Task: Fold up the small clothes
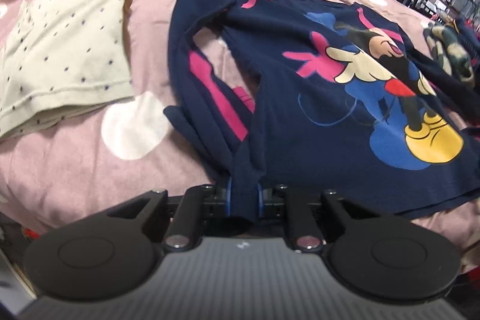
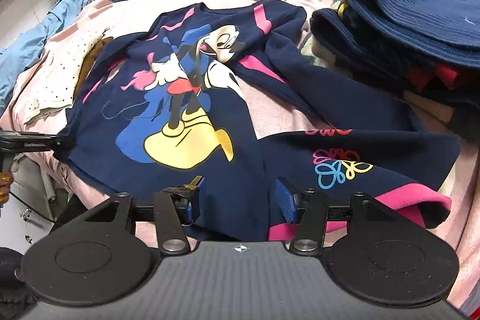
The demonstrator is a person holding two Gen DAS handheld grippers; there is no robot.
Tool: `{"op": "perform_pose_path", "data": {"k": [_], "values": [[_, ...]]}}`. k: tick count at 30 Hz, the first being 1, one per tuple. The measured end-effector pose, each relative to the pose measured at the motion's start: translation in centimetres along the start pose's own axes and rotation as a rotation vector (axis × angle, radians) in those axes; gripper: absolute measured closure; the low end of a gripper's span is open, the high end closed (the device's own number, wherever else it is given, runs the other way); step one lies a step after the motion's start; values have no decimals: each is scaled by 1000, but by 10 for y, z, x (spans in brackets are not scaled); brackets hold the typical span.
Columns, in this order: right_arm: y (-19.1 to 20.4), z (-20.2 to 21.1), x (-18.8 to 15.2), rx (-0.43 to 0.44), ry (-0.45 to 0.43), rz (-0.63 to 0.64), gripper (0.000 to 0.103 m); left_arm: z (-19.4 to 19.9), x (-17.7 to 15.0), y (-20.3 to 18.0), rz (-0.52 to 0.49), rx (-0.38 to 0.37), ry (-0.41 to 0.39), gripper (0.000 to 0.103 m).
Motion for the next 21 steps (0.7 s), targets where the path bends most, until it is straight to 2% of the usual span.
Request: {"op": "perform_pose_path", "data": {"k": [1,2,4,5,7,9,10,12,13,16,18,21], "values": [[1,-2,1,5,-5,-4,8,2,1,7,16,7,18,71],[2,-2,1,11,-8,-5,0,8,3,17,51,32,8,43],[3,-3,3,8,-16,5,0,21,5,37,136,89,-61,10],[3,-4,3,5,-17,10,0,26,7,45,165,103,-91,11],[4,-6,5,4,-17,9,0,26,12,56,225,115,-96,12],[6,-10,5,15,-12,2,0,14,16,57,257,86,-86,12],[8,-11,4,19,-11,4,0,4,17,55,266,78,-68,15],[12,-13,3,18,-8,12,0,-14,17,46,282,14,-32,49],[15,-13,2,19,-4,16,0,-22,14,39,279,-25,-18,76],[17,-12,-1,20,-2,12,0,-26,15,24,181,35,-47,91],[15,-10,-2,17,-9,3,0,-15,23,39,222,56,-84,98],[13,-7,0,10,-18,5,0,28,51,71,174,237,-209,100]]}}
Point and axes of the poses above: each gripper's, at about its wrist camera, not at the fingertips, and z roughly against the way its jaws point, y to its left, x to its top, the point moved 2 cm from there along -z, roughly the way its jaws point, and after that the axes turned 13 degrees about -y, right-handed, at the moved point
